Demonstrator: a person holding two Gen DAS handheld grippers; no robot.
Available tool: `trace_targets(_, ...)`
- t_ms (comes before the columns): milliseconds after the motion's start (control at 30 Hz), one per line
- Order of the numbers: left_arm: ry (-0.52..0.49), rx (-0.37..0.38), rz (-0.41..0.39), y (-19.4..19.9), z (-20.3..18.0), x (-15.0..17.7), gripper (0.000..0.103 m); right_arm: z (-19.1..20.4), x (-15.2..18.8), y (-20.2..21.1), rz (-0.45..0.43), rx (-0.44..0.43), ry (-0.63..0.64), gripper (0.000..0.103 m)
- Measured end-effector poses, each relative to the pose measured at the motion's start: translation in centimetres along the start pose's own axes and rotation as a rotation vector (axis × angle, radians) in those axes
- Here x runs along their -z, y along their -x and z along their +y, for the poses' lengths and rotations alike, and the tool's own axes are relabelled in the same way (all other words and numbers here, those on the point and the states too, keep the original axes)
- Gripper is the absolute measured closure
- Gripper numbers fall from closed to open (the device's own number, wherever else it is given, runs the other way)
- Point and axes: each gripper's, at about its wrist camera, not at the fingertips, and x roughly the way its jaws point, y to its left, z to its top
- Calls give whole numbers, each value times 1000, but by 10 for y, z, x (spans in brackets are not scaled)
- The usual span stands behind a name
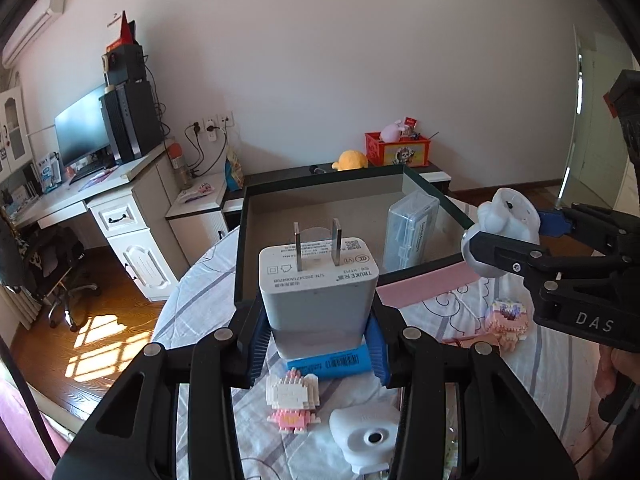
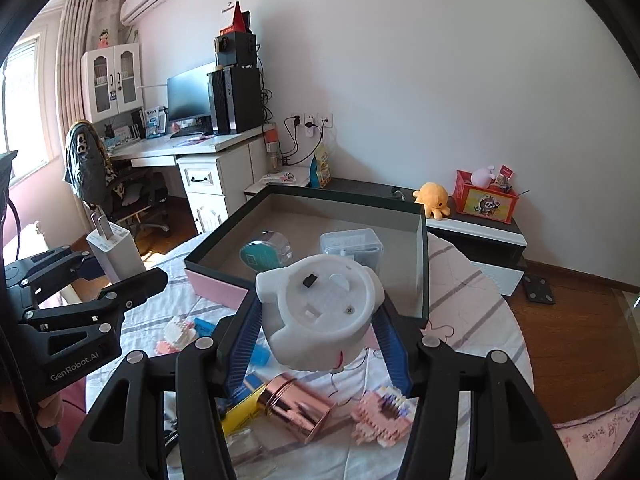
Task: Organize rigid objects
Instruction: 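Carry both held items into the pink box and open both tools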
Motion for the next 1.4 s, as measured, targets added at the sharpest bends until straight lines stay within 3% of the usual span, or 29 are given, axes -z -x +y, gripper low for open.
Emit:
trace_targets(333,-31,29,160,-117,4,-32,61,-36,-29,-106,152,-8,-23,48)
trace_targets(633,-16,-27,216,-170,17,-34,59,-48,-28,-160,216,-32,-62,47)
trace_targets(733,2,-86,217,-175,22,-35,56,-50,-26,-159,207,-24,-79,36)
trace_targets(767,11,-87,212,-173,24,-35,48,-50,-26,-156,199,-32,-86,31)
trace_targets(800,20,-76,203,-167,26,-35,42,-50,-26,-152,194,-39,-98,22)
trace_targets(867,30,-72,163,-151,28,-35,19,-49,-26,-140,178,-37,-105,21)
trace_targets(1033,26,-101,55,-85,27,-30,6,-40,-26,-89,109,-1,-101,21)
trace_targets(1333,74,-190,-200,86,18,4,0,7,-2,62,-134,97,-68,21)
trace_targets(1400,96,-202,-238,119,15,14,0,21,7,98,-195,126,-72,10)
